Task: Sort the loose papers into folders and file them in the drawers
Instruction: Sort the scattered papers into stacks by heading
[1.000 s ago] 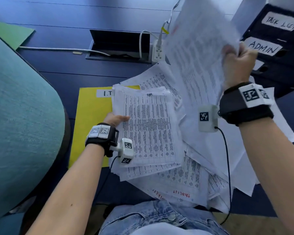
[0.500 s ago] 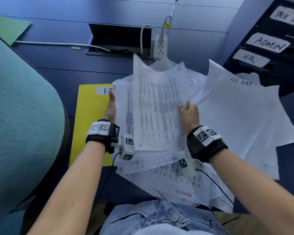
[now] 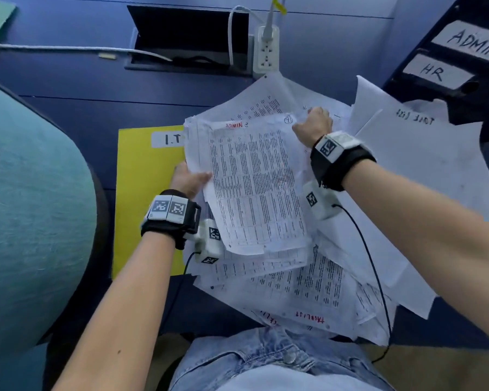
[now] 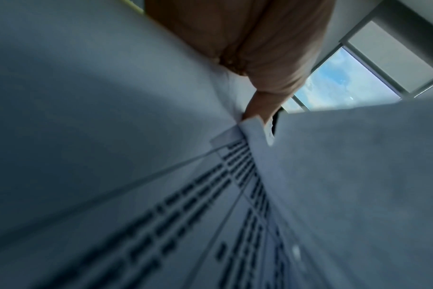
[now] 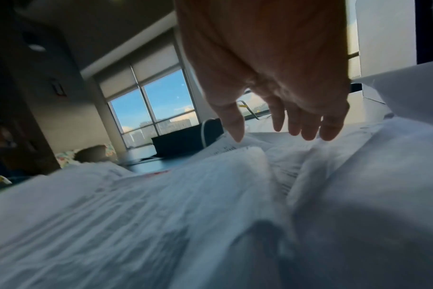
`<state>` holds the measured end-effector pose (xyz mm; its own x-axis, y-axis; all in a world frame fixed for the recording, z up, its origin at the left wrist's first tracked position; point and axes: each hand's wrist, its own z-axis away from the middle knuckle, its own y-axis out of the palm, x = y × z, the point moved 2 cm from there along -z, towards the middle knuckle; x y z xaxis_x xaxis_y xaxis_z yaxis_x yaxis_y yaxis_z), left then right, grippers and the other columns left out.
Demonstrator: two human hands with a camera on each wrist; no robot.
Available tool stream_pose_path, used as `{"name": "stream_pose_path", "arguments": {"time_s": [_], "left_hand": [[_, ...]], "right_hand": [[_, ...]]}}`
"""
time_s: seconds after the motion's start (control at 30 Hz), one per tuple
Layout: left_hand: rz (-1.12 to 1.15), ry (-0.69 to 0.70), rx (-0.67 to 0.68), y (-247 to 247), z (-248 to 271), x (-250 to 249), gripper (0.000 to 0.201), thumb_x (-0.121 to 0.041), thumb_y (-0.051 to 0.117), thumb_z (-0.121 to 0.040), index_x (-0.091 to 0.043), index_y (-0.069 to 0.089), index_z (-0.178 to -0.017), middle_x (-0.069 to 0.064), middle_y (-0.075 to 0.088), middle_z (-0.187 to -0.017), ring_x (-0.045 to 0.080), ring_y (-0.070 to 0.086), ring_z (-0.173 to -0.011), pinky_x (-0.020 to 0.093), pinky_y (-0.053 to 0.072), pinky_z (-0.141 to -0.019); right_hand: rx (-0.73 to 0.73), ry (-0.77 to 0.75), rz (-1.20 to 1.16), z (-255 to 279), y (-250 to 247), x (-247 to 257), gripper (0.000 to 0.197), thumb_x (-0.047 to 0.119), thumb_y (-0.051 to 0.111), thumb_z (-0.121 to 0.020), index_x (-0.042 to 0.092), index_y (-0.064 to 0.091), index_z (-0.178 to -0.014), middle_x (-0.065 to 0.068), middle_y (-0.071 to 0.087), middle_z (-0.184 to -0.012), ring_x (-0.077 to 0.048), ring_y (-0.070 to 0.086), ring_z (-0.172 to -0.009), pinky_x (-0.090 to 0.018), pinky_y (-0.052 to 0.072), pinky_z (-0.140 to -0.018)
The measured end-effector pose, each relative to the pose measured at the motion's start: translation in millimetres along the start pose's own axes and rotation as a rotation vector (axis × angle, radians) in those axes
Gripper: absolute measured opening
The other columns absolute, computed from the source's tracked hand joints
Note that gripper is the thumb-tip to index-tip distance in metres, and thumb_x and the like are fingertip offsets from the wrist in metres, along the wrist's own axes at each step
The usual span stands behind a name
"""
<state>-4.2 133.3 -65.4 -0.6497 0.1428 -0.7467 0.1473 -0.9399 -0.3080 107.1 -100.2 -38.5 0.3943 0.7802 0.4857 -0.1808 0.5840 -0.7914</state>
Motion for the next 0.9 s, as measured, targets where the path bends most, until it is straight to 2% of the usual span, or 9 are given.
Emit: {"name": "stream_pose_path", "arguments": {"time_s": [0.17,0.3,0.43,0.53,0.6,0.63,0.73,0.83,0.9], "left_hand": [[0.020,-0.006,0.026,0,-1,0,0.041,0.002,0.059,-0.086,0.007,0.048,-0.125,0.025,0.057,-0.122,0.033,0.057,-0.109,0.034,0.046,-0.091],[0.014,-0.029,0.043,2,2,-3,0.040,0.002,0.053,-0.090,0.005,0.042,-0.129,0.022,0.054,-0.126,0.033,0.054,-0.116,0.030,0.044,-0.092],[0.005,-0.027,0.064,4,-1,-5,0.043,0.006,0.046,-0.092,0.002,0.037,-0.134,0.021,0.052,-0.128,0.033,0.051,-0.120,0.029,0.042,-0.092],[-0.005,-0.028,0.069,4,-1,-6,0.044,0.006,0.045,-0.092,0.002,0.036,-0.134,0.021,0.051,-0.130,0.034,0.050,-0.121,0.032,0.042,-0.095],[0.000,-0.016,0.066,3,1,-7,0.043,0.006,0.045,-0.092,0.001,0.038,-0.134,0.021,0.051,-0.130,0.034,0.051,-0.120,0.036,0.042,-0.099],[-0.011,-0.005,0.070,2,3,-7,0.042,0.007,0.045,-0.092,0.002,0.040,-0.133,0.021,0.051,-0.130,0.034,0.051,-0.119,0.038,0.042,-0.099],[-0.040,0.041,0.111,2,8,-9,0.039,0.008,0.044,-0.090,0.004,0.045,-0.129,0.022,0.054,-0.128,0.033,0.054,-0.116,0.038,0.044,-0.096],[-0.033,0.046,0.096,2,11,-12,0.038,0.010,0.045,-0.089,0.001,0.047,-0.126,0.017,0.057,-0.122,0.030,0.056,-0.112,0.039,0.044,-0.097],[-0.049,0.065,0.109,3,15,-14,0.040,0.012,0.045,-0.088,0.002,0.048,-0.126,0.019,0.056,-0.122,0.031,0.056,-0.113,0.040,0.043,-0.099]], "right_hand": [[0.039,0.030,0.133,-27,6,11,0.049,0.027,0.046,-0.093,0.001,0.037,-0.133,-0.017,0.039,-0.139,-0.035,0.035,-0.129,-0.037,0.031,-0.103],[0.147,0.057,-0.053,-40,7,17,0.043,0.039,0.060,-0.084,0.014,0.049,-0.117,-0.007,0.056,-0.105,-0.029,0.057,-0.102,-0.033,0.043,-0.079],[0.238,-0.001,-0.133,-44,8,27,0.032,0.019,0.064,-0.086,0.007,0.062,-0.115,-0.008,0.065,-0.109,-0.023,0.063,-0.099,-0.032,0.052,-0.088],[0.106,-0.113,-0.191,-32,3,37,0.009,0.020,0.062,-0.086,0.018,0.069,-0.091,0.002,0.059,-0.075,-0.014,0.055,-0.073,-0.021,0.044,-0.066],[-0.045,-0.191,-0.219,-20,-9,45,0.016,0.018,0.057,-0.082,0.018,0.066,-0.070,0.011,0.045,-0.049,-0.011,0.047,-0.066,-0.024,0.031,-0.069],[-0.123,-0.228,-0.249,-15,-18,51,0.016,0.018,0.055,-0.081,0.015,0.069,-0.072,0.010,0.043,-0.043,-0.010,0.047,-0.064,-0.026,0.029,-0.069],[-0.308,-0.336,-0.424,-3,-54,70,0.018,0.023,0.056,-0.081,0.016,0.070,-0.073,0.014,0.045,-0.045,-0.003,0.044,-0.056,-0.025,0.032,-0.058],[-0.444,-0.422,-0.568,15,-91,81,0.038,0.027,0.059,-0.085,0.026,0.044,-0.050,0.013,0.041,-0.052,0.003,0.037,-0.051,-0.018,0.029,-0.051],[-0.525,-0.471,-0.704,22,-112,82,0.033,0.026,0.057,-0.082,0.032,0.038,-0.056,0.017,0.040,-0.052,0.006,0.036,-0.052,-0.010,0.026,-0.055]]}}
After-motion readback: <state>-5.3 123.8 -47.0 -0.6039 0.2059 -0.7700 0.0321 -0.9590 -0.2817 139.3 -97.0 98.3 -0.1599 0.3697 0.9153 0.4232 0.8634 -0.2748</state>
